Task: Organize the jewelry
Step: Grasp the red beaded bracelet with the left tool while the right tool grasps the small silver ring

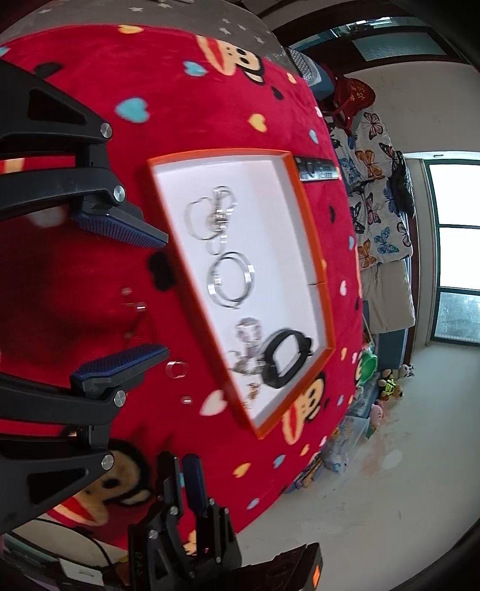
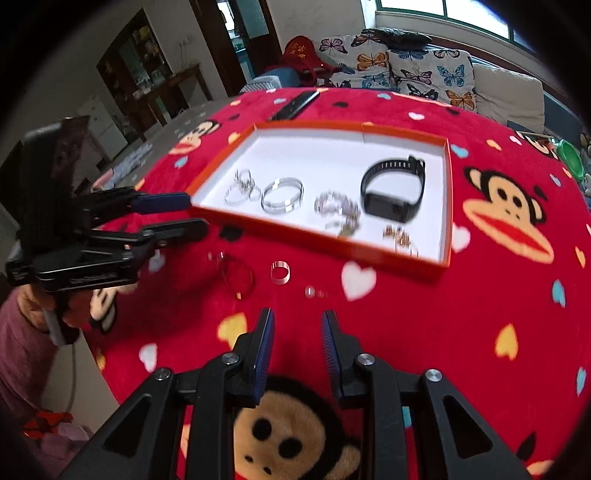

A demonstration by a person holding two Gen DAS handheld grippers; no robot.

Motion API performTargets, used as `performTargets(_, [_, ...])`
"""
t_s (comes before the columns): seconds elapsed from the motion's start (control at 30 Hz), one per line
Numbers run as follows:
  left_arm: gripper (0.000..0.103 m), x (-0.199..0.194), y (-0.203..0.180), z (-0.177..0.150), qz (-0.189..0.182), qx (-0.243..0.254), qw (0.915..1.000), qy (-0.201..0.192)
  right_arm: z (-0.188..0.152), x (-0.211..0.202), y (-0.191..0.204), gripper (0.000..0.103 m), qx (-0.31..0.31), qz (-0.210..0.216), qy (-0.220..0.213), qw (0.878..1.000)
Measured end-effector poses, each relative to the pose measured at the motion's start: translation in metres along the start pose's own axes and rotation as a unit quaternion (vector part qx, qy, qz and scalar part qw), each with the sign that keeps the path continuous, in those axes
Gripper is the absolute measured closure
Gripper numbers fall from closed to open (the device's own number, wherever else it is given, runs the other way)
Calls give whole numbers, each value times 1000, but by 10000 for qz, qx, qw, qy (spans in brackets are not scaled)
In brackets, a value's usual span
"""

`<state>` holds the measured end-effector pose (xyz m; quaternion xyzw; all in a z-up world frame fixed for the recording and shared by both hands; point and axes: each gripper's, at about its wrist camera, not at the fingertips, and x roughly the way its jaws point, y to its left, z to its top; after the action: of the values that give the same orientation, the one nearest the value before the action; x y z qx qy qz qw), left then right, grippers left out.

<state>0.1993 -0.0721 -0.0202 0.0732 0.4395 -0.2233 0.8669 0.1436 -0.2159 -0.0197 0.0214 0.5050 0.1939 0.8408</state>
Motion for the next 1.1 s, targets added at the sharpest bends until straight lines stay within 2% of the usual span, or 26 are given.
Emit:
performTargets(0.1, [45, 7, -2, -12, -13, -58, 9999, 100, -7, 6, 0, 74, 48, 17, -19, 10000])
performTargets(0.37, [47, 30, -9, -16, -67, -30, 9999, 151, -10, 10, -1, 74, 79, 14, -109, 9999])
performTargets(0.57, [59, 45, -9, -11, -85, -6, 9998, 164, -7, 11, -1, 74, 55, 55, -186, 9998])
performTargets(0.63, [69, 48, -10, -11, -130, 35, 9997, 183, -6, 11, 0, 74, 41, 81, -213, 9997])
performTargets(0.73, [77, 50, -13, -13, -118, 179, 9997, 123, -2, 11, 0, 74, 22, 105, -235, 9997])
performTargets(0.97, [86, 48, -6, -14, -187, 69, 9998, 36, 1, 16, 2, 74, 6, 150, -222, 9996])
performTargets(1.1, [92, 44, -8, -16, -109, 179, 9998, -28, 0, 18, 5, 74, -4, 164, -198, 9997])
